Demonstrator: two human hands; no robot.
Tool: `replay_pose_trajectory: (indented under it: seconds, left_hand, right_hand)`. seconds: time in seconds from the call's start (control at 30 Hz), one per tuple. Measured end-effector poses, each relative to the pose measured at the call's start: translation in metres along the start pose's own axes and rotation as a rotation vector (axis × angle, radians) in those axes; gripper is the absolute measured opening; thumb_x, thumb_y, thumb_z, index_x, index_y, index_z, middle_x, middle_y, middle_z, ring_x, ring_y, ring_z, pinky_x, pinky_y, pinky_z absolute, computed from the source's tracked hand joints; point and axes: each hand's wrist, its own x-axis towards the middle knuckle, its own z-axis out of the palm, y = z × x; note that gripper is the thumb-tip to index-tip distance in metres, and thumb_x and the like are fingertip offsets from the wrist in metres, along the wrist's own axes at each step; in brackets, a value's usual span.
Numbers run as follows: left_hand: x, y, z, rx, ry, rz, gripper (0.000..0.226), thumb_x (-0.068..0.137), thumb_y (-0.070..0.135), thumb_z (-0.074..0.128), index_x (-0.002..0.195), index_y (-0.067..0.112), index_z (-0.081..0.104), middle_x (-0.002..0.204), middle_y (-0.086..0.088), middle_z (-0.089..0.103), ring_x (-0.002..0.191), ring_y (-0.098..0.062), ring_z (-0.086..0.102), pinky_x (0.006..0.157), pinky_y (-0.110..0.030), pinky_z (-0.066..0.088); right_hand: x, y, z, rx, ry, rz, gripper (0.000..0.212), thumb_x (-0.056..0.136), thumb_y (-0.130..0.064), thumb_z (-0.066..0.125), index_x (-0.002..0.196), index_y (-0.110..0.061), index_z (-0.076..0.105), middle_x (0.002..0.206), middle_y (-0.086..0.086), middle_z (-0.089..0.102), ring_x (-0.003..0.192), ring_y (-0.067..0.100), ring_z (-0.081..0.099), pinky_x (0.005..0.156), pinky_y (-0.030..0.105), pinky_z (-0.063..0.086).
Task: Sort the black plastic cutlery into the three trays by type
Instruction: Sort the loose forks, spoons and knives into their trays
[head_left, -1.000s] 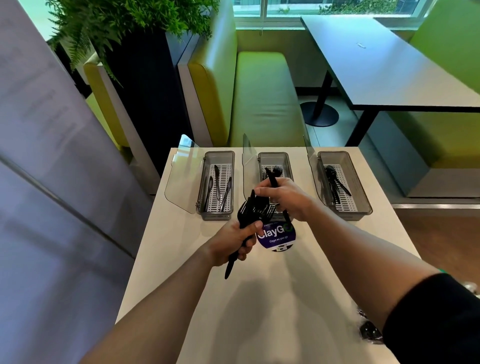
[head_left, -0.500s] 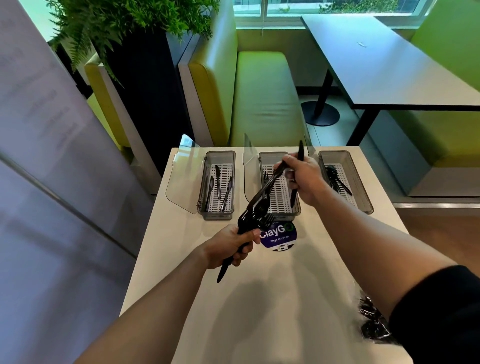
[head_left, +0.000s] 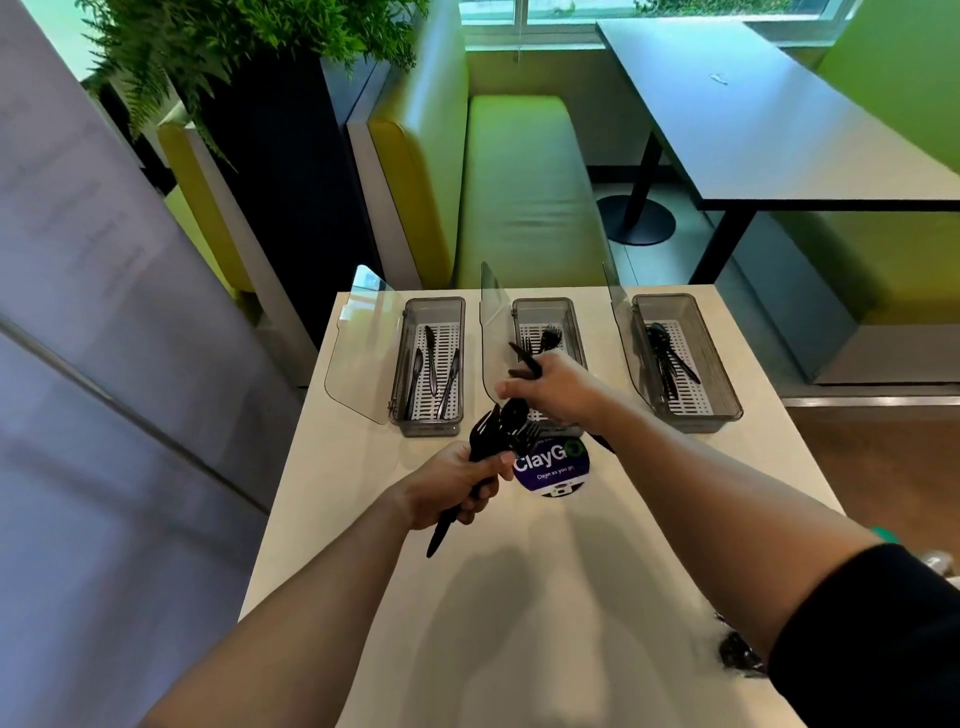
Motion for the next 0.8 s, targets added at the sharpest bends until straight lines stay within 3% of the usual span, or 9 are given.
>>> replay_pose_trajectory:
  seconds: [0.13, 0.23, 0.33, 0.4, 0.5, 0.63, 0.8]
  left_hand:
    - [0.003, -0.002, 0.000, 0.036, 0.013, 0.000, 0.025, 0.101, 0.036, 0.057, 0.089, 0.014, 0.058, 0.062, 0.001, 0.043, 0.051, -0.012, 0.034, 0.047, -0.025, 0.027]
    - [0.005, -0.003, 0.001, 0.054, 0.018, -0.008, 0.026, 0.101, 0.036, 0.057, 0.088, 0.014, 0.059, 0.062, 0.001, 0.044, 0.051, -0.012, 0.034, 0.047, -0.025, 0.027]
    - [0.006, -0.004, 0.001, 0.053, 0.030, -0.007, 0.025, 0.101, 0.035, 0.057, 0.088, 0.014, 0.060, 0.061, 0.001, 0.044, 0.050, -0.012, 0.034, 0.047, -0.025, 0.027]
    - [0.007, -0.004, -0.001, 0.058, 0.039, -0.001, 0.025, 0.101, 0.035, 0.057, 0.087, 0.014, 0.060, 0.060, 0.002, 0.044, 0.050, -0.012, 0.034, 0.047, -0.025, 0.027]
    - [0.007, -0.005, -0.003, 0.060, 0.054, 0.018, 0.023, 0.101, 0.034, 0.057, 0.087, 0.016, 0.058, 0.060, 0.002, 0.042, 0.050, -0.012, 0.033, 0.046, -0.024, 0.026]
    - [0.008, -0.002, -0.003, 0.033, 0.058, 0.037, 0.023, 0.102, 0.035, 0.055, 0.088, 0.016, 0.055, 0.061, 0.002, 0.038, 0.050, -0.012, 0.030, 0.047, -0.025, 0.023]
    - [0.012, -0.002, 0.000, 0.035, 0.033, 0.017, 0.028, 0.103, 0.039, 0.053, 0.087, 0.016, 0.052, 0.063, 0.001, 0.034, 0.049, -0.011, 0.028, 0.047, -0.025, 0.021]
  right_hand:
    - [-0.001, -0.001, 0.006, -0.021, -0.023, 0.052, 0.021, 0.086, -0.031, 0.079, 0.083, -0.014, 0.069, 0.065, -0.005, 0.068, 0.054, 0.006, 0.064, 0.057, 0.022, 0.048]
    - [-0.001, -0.002, 0.006, -0.042, -0.072, 0.054, 0.018, 0.089, -0.023, 0.077, 0.091, -0.005, 0.073, 0.052, -0.007, 0.063, 0.043, -0.001, 0.056, 0.050, 0.016, 0.044]
    - [0.001, -0.002, 0.004, -0.042, -0.087, 0.049, 0.017, 0.093, -0.020, 0.072, 0.089, -0.003, 0.071, 0.057, -0.002, 0.060, 0.044, 0.003, 0.056, 0.056, 0.020, 0.046]
    - [0.004, 0.001, -0.001, 0.016, -0.042, 0.042, 0.017, 0.096, -0.021, 0.068, 0.085, -0.008, 0.067, 0.064, 0.001, 0.060, 0.045, 0.003, 0.053, 0.053, 0.019, 0.045]
    - [0.011, 0.004, -0.015, 0.174, 0.063, 0.065, 0.017, 0.100, -0.025, 0.061, 0.096, -0.009, 0.063, 0.075, 0.002, 0.059, 0.044, 0.004, 0.047, 0.042, 0.017, 0.038]
    - [0.014, 0.005, -0.023, 0.426, 0.150, 0.084, 0.020, 0.104, -0.030, 0.056, 0.098, -0.011, 0.059, 0.076, 0.003, 0.058, 0.042, 0.006, 0.044, 0.038, 0.020, 0.034]
    - [0.017, 0.011, -0.008, 0.437, 0.149, 0.062, 0.023, 0.102, -0.034, 0.059, 0.094, -0.012, 0.059, 0.076, 0.005, 0.056, 0.045, 0.009, 0.039, 0.040, 0.023, 0.030]
